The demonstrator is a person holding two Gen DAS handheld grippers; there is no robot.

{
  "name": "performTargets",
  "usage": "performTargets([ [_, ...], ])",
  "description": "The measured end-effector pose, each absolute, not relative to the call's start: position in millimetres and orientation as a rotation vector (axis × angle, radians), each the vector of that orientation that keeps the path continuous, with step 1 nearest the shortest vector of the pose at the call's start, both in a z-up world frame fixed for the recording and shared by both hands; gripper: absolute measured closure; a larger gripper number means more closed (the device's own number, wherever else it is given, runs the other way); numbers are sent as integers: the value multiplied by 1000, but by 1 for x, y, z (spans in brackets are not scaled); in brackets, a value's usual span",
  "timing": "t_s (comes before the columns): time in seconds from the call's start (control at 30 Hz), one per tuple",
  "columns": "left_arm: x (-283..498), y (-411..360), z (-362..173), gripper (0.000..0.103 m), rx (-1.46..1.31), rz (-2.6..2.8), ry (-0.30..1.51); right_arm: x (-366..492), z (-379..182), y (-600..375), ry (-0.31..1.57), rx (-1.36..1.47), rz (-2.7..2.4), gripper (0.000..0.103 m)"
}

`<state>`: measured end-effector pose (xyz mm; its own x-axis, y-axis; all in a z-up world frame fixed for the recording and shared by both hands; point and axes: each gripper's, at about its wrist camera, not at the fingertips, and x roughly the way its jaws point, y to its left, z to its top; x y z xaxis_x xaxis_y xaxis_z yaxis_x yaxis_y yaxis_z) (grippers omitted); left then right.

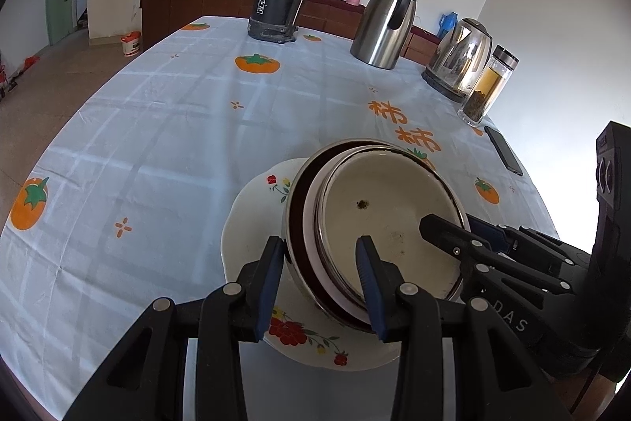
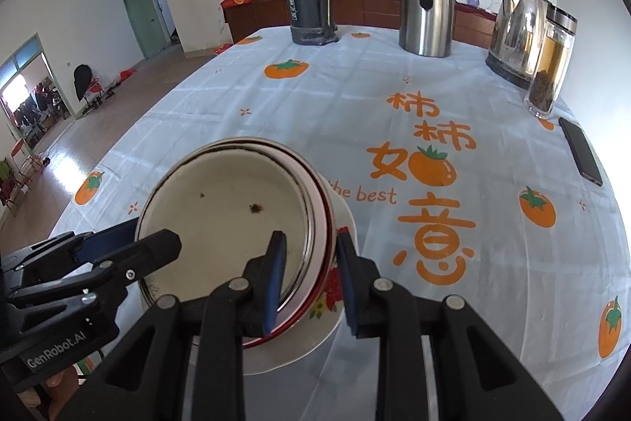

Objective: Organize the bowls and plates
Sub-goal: 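Carry the nested bowls with the left tool over the red-flower plate stack, then lower the nested bowls onto the red-flower plates with the left tool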

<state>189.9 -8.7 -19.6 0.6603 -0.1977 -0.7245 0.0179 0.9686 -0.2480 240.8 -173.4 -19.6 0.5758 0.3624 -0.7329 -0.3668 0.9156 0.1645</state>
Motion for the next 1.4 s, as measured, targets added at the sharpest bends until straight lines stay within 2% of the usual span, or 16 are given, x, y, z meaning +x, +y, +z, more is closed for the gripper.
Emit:
performTargets([
  [0.87,188,-4,-22,62,-253,-149,839,236,-17,-175,844,-9,431,77],
  [1.4,185,-3,-18,62,-264,-154,828,234,-13,-174,820,-24,431,72],
])
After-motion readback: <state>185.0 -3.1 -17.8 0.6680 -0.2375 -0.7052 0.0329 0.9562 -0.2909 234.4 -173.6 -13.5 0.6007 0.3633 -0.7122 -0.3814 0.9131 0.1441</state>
